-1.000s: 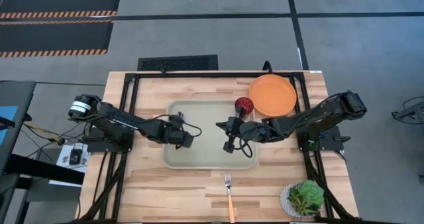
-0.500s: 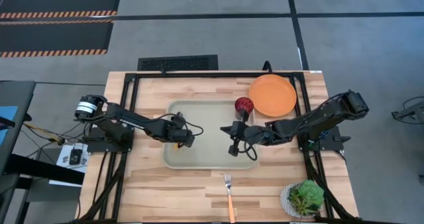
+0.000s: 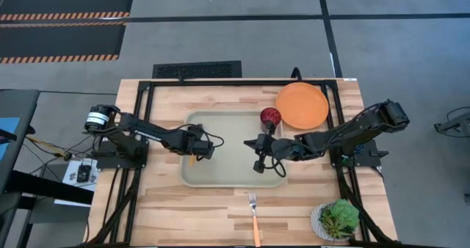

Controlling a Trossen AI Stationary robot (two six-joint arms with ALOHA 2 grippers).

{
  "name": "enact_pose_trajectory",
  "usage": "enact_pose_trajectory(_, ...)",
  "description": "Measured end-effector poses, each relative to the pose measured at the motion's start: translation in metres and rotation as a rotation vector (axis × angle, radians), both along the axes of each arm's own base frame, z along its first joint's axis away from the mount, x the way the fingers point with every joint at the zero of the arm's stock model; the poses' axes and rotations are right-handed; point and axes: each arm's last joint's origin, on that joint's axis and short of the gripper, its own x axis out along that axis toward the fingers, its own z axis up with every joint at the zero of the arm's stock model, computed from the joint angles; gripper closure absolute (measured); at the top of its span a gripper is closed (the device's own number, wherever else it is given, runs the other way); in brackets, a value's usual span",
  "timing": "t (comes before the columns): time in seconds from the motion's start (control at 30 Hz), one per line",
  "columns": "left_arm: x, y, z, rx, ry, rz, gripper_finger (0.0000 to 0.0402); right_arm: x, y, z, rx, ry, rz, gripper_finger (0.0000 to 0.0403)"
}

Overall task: Pick and place plate/cup/fork/spoon on tray
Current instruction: Put the orange spoon on the left side of the gray serving tray

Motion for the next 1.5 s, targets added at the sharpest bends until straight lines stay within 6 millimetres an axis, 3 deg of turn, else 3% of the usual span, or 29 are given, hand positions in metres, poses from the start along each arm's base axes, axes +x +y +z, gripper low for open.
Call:
enact_pose_trajectory(0.57,0.009,0.010,0.001,0.000,-0.057,-0.048,0.0393,0.000,0.000,0.000,-0.002,0.000,0.001,0.0396)
enact_pose_trajectory(1.5,0.001,0.016,-0.001,-0.012,0.019,-0.009,0.0393,0.000,0.000,0.000,0.000,0.000,0.001,0.0396)
